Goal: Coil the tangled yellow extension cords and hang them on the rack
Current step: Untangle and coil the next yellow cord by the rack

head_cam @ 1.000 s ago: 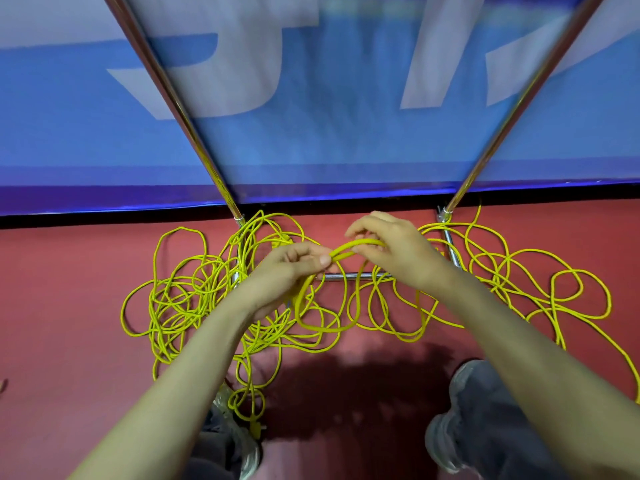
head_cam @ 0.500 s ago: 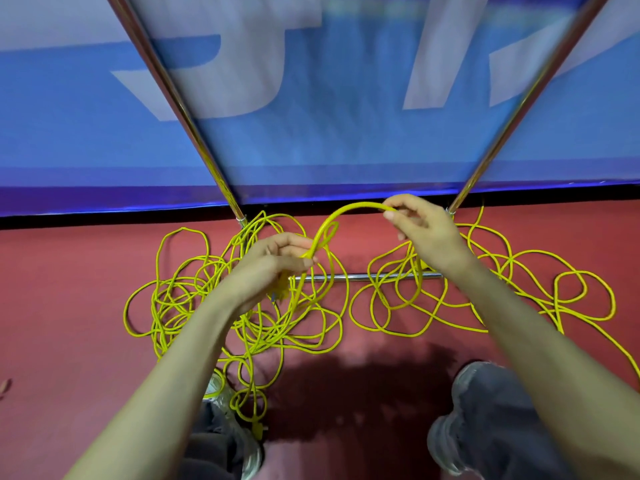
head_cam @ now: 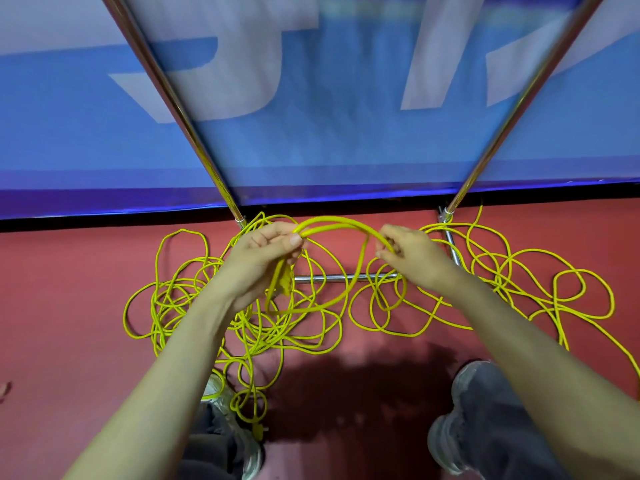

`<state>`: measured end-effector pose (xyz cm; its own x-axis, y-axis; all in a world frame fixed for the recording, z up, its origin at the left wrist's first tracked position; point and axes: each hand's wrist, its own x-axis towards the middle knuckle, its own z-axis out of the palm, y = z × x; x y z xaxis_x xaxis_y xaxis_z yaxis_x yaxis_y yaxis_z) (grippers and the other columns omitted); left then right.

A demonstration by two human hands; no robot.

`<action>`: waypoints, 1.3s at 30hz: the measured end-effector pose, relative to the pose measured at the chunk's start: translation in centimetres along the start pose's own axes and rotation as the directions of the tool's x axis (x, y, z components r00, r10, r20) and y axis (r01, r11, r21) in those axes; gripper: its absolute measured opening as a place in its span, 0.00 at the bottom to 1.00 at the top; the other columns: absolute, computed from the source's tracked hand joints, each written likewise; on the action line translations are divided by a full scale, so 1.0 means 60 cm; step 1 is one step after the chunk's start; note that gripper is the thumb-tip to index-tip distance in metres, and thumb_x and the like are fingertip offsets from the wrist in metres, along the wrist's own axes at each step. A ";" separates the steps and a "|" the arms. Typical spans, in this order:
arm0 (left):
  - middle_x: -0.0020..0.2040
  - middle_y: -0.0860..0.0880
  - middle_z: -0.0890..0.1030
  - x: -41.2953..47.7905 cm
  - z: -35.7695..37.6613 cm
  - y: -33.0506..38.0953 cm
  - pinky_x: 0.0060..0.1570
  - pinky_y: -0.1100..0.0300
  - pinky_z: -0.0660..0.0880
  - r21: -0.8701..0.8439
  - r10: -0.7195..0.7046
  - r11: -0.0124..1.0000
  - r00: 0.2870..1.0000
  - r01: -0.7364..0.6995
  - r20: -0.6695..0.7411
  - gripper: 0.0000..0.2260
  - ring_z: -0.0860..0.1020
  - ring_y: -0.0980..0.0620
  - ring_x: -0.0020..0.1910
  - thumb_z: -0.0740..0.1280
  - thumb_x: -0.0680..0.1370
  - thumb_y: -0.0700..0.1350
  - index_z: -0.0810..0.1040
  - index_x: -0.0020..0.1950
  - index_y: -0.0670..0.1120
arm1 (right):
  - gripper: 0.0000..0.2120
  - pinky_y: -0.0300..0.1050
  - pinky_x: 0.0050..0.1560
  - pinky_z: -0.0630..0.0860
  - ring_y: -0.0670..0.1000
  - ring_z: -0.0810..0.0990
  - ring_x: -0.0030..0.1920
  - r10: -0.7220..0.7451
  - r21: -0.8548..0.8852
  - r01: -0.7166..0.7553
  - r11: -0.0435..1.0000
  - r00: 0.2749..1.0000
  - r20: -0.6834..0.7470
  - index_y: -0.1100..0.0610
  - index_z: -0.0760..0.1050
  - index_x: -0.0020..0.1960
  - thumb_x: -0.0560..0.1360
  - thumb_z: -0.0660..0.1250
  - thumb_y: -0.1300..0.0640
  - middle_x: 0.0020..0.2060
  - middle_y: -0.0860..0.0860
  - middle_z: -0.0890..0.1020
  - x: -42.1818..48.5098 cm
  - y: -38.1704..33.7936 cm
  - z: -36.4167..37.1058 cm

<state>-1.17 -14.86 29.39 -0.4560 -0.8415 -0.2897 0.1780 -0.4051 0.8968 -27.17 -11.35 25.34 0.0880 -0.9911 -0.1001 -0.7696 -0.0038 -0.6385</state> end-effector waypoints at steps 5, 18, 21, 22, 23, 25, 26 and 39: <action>0.37 0.50 0.81 -0.002 -0.028 0.010 0.35 0.66 0.74 -0.169 0.079 0.983 0.997 -0.076 0.011 0.18 0.74 0.58 0.31 0.83 0.57 0.52 0.84 0.41 0.47 | 0.11 0.42 0.37 0.65 0.52 0.69 0.39 0.245 0.019 -0.253 0.967 0.951 0.187 0.53 0.65 0.39 0.77 0.65 0.61 0.33 0.48 0.69 -0.014 0.070 0.023; 0.32 0.46 0.76 0.000 -0.004 -0.015 0.21 0.67 0.64 0.300 -0.054 0.948 0.984 0.105 -0.172 0.06 0.68 0.57 0.24 0.72 0.73 0.47 0.80 0.40 0.46 | 0.29 0.46 0.61 0.67 0.57 0.72 0.63 0.352 0.046 -0.351 0.935 0.936 -0.008 0.59 0.59 0.73 0.75 0.67 0.59 0.64 0.59 0.71 0.005 0.019 0.008; 0.29 0.52 0.79 -0.001 0.017 -0.029 0.27 0.70 0.67 0.331 -0.050 0.940 0.992 0.087 -0.120 0.04 0.71 0.60 0.25 0.70 0.75 0.39 0.78 0.40 0.43 | 0.31 0.36 0.67 0.56 0.53 0.64 0.71 0.076 0.097 -0.075 0.992 0.997 -0.014 0.55 0.58 0.75 0.76 0.67 0.61 0.70 0.56 0.66 -0.001 -0.021 0.023; 0.31 0.51 0.80 -0.002 0.021 -0.035 0.30 0.69 0.68 0.343 -0.056 0.936 0.995 0.081 -0.084 0.03 0.72 0.58 0.28 0.71 0.73 0.41 0.79 0.40 0.43 | 0.27 0.33 0.66 0.56 0.52 0.65 0.70 -0.034 0.075 0.033 0.997 0.999 0.011 0.55 0.63 0.73 0.76 0.66 0.60 0.69 0.55 0.68 -0.001 -0.032 0.025; 0.33 0.50 0.81 -0.004 0.026 -0.038 0.33 0.67 0.69 0.356 -0.062 0.932 0.997 0.074 -0.047 0.04 0.72 0.56 0.31 0.72 0.71 0.43 0.80 0.40 0.43 | 0.23 0.33 0.66 0.57 0.51 0.68 0.68 -0.116 0.066 0.114 0.991 0.993 0.036 0.55 0.68 0.70 0.76 0.66 0.60 0.66 0.54 0.71 0.000 -0.040 0.027; 0.35 0.50 0.82 -0.006 0.032 -0.040 0.36 0.64 0.68 0.362 -0.076 0.929 0.997 0.079 -0.022 0.06 0.72 0.55 0.33 0.71 0.70 0.46 0.80 0.41 0.44 | 0.13 0.41 0.61 0.68 0.51 0.76 0.57 -0.188 0.068 0.182 0.981 0.979 0.081 0.58 0.77 0.61 0.77 0.65 0.61 0.56 0.54 0.79 -0.003 -0.054 0.026; 0.35 0.51 0.82 -0.005 0.032 -0.040 0.36 0.65 0.69 0.351 -0.075 0.933 0.997 0.080 -0.027 0.04 0.73 0.57 0.32 0.70 0.71 0.44 0.80 0.41 0.44 | 0.11 0.45 0.56 0.71 0.52 0.77 0.52 -0.190 0.072 0.184 0.980 0.979 0.077 0.59 0.78 0.58 0.78 0.64 0.61 0.51 0.54 0.81 -0.004 -0.055 0.025; 0.34 0.50 0.80 -0.002 0.018 -0.019 0.23 0.67 0.65 0.203 -0.102 0.973 0.994 0.108 -0.039 0.06 0.70 0.58 0.27 0.69 0.70 0.46 0.78 0.43 0.44 | 0.14 0.40 0.48 0.69 0.49 0.74 0.45 -0.205 0.107 0.219 0.970 0.970 -0.132 0.56 0.75 0.60 0.79 0.55 0.56 0.46 0.53 0.74 0.003 -0.043 -0.003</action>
<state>-2.25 -13.89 28.76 -0.4373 -0.8090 -0.3929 -0.0533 -0.4128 0.9093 -25.29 -11.53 27.07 0.1596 -0.9780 0.1344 -0.6594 -0.2069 -0.7227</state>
